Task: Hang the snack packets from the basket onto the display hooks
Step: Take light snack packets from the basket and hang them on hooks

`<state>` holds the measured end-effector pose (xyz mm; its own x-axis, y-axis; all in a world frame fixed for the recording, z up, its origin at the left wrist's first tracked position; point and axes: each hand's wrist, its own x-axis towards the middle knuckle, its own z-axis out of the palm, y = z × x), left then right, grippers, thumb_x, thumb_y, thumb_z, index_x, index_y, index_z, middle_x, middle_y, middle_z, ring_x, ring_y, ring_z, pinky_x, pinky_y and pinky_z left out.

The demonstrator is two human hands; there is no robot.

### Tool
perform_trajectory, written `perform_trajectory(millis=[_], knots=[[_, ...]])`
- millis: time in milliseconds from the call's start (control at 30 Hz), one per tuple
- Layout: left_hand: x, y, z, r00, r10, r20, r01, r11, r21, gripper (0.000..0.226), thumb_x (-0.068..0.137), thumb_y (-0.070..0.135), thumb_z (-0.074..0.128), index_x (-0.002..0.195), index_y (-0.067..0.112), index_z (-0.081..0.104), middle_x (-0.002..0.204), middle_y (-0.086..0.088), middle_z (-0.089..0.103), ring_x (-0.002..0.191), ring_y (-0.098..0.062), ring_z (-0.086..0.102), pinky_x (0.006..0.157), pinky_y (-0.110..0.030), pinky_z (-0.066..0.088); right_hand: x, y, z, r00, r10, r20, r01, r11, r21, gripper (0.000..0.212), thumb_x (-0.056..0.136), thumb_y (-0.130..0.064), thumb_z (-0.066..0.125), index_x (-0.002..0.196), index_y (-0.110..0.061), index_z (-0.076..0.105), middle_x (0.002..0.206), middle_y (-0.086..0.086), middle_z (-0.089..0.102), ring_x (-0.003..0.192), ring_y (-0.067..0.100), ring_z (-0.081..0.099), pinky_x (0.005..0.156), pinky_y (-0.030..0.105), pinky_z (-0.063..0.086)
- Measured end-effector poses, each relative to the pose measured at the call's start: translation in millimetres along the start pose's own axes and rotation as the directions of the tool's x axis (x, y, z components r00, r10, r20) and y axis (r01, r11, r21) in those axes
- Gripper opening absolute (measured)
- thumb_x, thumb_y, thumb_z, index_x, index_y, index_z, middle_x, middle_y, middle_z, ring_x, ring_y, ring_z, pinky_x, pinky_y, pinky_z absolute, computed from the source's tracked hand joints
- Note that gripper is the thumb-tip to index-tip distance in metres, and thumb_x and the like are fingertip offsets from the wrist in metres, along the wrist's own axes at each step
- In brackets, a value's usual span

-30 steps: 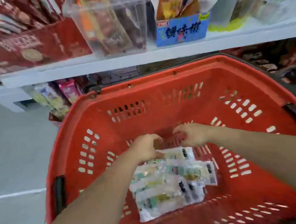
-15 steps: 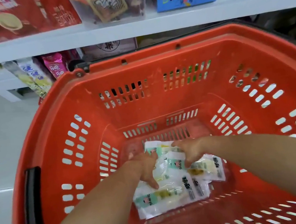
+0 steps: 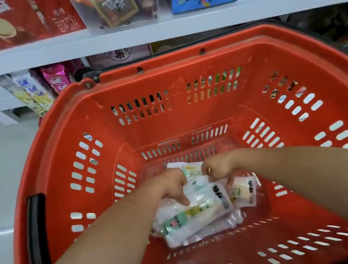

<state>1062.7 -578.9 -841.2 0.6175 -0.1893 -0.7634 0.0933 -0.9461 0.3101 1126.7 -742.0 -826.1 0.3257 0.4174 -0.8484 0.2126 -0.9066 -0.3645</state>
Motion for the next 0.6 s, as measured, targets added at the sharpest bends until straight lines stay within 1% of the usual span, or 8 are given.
perform_trajectory(millis=[67,100,200,267,333,433,533,600], knots=[[-8,-1,-20,0.997,-0.021,-0.076,0.012,0.992,-0.127,0.026,0.069,0.031,0.085,0.083,0.018,0.069,0.079,0.005,0.065,0.077,-0.016,0.06,0.066,-0.027,0.046,-8,5,-19,0.999,-0.015,-0.037,0.018,0.996,0.085,0.02,0.099,-0.014,0.051,0.119,-0.011,0.054,0.118,0.012,0.056,0.097,0.031,0.066,0.081,0.044,0.059],[-14,-1,-33,0.992,-0.023,-0.121,0.0,0.983,-0.185,0.024,0.069,0.032,0.085,0.08,0.019,0.067,0.079,0.005,0.065,0.074,-0.014,0.058,0.064,-0.027,0.044,-14,5,-29,0.997,-0.032,-0.065,0.039,0.994,0.103,0.014,0.099,-0.013,0.051,0.113,-0.013,0.055,0.117,0.011,0.058,0.101,0.032,0.066,0.085,0.044,0.058],[-31,2,-62,0.975,-0.045,-0.22,-0.031,0.944,-0.329,0.029,0.07,0.032,0.084,0.071,0.016,0.06,0.071,0.004,0.06,0.065,-0.012,0.053,0.061,-0.027,0.04,-29,4,-49,0.99,-0.076,-0.116,0.094,0.983,0.16,0.01,0.098,-0.009,0.05,0.098,-0.017,0.056,0.11,0.014,0.063,0.097,0.033,0.067,0.081,0.046,0.058],[-43,4,-74,0.966,-0.057,-0.251,-0.051,0.914,-0.403,0.03,0.072,0.032,0.083,0.074,0.011,0.061,0.072,0.001,0.061,0.067,-0.014,0.054,0.065,-0.028,0.042,-45,-2,-61,0.982,-0.104,-0.156,0.126,0.982,0.139,0.01,0.097,-0.01,0.051,0.1,-0.018,0.057,0.109,0.016,0.064,0.096,0.035,0.068,0.083,0.051,0.057],[-54,6,-83,0.961,-0.046,-0.272,-0.092,0.875,-0.475,0.028,0.075,0.03,0.081,0.085,0.008,0.066,0.085,-0.003,0.069,0.076,-0.017,0.06,0.074,-0.032,0.049,-65,-8,-71,0.968,-0.134,-0.214,0.178,0.963,0.201,0.007,0.099,-0.018,0.052,0.103,-0.017,0.057,0.103,0.009,0.064,0.087,0.025,0.068,0.075,0.039,0.06],[-71,12,-93,0.935,-0.04,-0.354,-0.175,0.815,-0.552,0.016,0.08,0.022,0.077,0.088,0.012,0.068,0.095,-0.006,0.073,0.084,-0.018,0.066,0.082,-0.037,0.054,-99,-11,-80,0.931,-0.231,-0.283,0.305,0.918,0.253,0.031,0.087,-0.04,0.068,0.103,-0.015,0.058,0.09,0.002,0.067,0.078,0.016,0.066,0.069,0.03,0.059],[-91,23,-104,0.898,-0.012,-0.441,-0.275,0.766,-0.581,0.01,0.084,0.017,0.073,0.092,0.014,0.067,0.096,-0.004,0.073,0.089,-0.02,0.067,0.082,-0.037,0.054,-121,-10,-79,0.853,-0.3,-0.427,0.381,0.917,0.116,0.024,0.079,-0.021,0.079,0.076,-0.016,0.057,0.054,-0.009,0.058,0.049,0.002,0.053,0.051,0.018,0.045],[-103,32,-108,0.868,0.019,-0.497,-0.345,0.743,-0.574,0.01,0.086,0.013,0.07,0.093,0.019,0.067,0.096,0.001,0.073,0.093,-0.018,0.069,0.084,-0.037,0.055,-128,-10,-79,0.804,-0.306,-0.51,0.398,0.914,0.078,0.019,0.081,-0.017,0.077,0.071,-0.01,0.063,0.056,-0.001,0.063,0.05,0.004,0.054,0.053,0.021,0.045]])
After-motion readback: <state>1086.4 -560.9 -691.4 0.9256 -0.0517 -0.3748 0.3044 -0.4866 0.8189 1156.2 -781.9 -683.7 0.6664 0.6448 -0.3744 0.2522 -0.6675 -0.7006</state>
